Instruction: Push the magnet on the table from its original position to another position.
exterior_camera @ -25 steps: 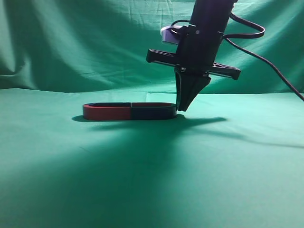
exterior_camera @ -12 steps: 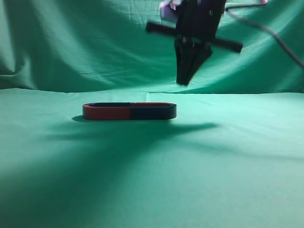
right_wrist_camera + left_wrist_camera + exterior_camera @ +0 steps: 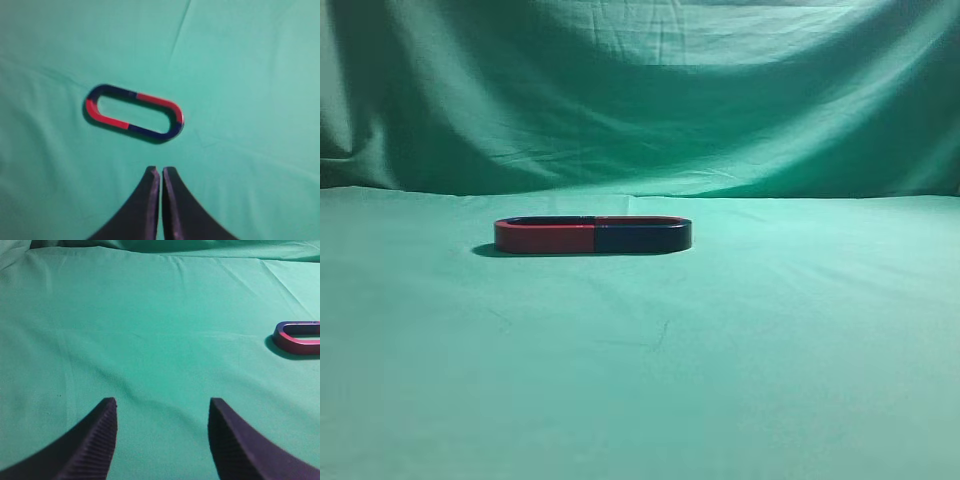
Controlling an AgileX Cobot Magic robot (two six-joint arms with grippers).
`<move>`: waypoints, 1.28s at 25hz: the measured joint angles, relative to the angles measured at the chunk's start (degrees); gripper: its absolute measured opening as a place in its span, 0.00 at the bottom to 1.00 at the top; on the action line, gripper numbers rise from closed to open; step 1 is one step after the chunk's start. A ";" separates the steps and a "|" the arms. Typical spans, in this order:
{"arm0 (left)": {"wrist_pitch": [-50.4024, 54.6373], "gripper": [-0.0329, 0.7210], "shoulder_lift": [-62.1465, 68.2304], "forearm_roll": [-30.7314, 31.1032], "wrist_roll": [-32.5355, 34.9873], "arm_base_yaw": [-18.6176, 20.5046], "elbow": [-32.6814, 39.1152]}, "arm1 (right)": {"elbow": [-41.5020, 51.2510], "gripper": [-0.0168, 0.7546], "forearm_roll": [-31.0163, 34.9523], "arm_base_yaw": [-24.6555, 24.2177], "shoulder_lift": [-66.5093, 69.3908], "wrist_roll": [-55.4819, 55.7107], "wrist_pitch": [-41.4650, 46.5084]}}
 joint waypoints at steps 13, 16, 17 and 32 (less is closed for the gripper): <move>0.00 0.54 0.00 0.00 0.00 0.00 0.00 | 28.78 0.02 -2.14 0.00 -38.22 -0.10 -3.86; 0.00 0.54 0.00 0.00 0.00 0.00 0.00 | 36.20 0.02 -2.27 0.00 -47.62 -0.21 -4.81; 0.00 0.54 0.00 0.00 0.00 0.00 0.00 | 38.47 0.02 -2.27 0.00 -50.16 -0.33 -4.90; 0.00 0.54 0.00 0.00 0.00 0.00 0.00 | 50.60 0.02 -2.97 0.00 -77.62 -0.94 1.75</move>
